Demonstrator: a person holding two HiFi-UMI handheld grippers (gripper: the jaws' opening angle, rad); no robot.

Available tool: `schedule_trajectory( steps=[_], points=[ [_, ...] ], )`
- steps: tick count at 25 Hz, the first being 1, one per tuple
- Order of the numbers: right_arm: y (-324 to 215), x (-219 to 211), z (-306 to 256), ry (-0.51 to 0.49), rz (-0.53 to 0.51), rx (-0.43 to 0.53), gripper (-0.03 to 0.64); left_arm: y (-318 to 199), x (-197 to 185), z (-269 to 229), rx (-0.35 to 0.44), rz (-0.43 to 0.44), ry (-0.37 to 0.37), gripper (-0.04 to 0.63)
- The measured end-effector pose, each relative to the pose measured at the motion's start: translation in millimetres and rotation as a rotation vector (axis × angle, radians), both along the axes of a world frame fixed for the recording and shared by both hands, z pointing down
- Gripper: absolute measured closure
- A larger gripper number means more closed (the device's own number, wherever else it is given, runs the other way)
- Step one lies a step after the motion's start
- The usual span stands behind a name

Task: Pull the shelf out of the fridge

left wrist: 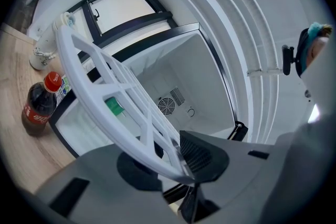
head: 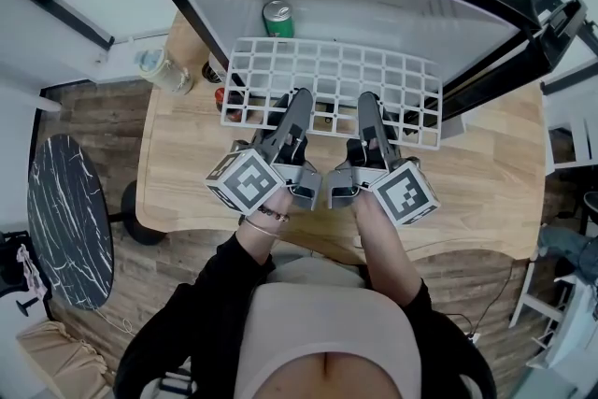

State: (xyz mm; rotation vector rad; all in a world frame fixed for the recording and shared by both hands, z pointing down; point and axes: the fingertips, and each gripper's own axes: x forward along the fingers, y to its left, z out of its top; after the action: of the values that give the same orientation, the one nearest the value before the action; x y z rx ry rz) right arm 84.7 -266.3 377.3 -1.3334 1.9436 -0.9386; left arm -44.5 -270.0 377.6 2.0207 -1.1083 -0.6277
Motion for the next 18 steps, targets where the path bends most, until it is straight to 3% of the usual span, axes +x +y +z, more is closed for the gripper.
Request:
schedule_trajectory(
  steps=[18],
  points=[
    [11,-2,-1,-0.015,-0.015,-0.011,0.511,13,-1,1,-0.015,0.016,0.002,0.495]
  ],
)
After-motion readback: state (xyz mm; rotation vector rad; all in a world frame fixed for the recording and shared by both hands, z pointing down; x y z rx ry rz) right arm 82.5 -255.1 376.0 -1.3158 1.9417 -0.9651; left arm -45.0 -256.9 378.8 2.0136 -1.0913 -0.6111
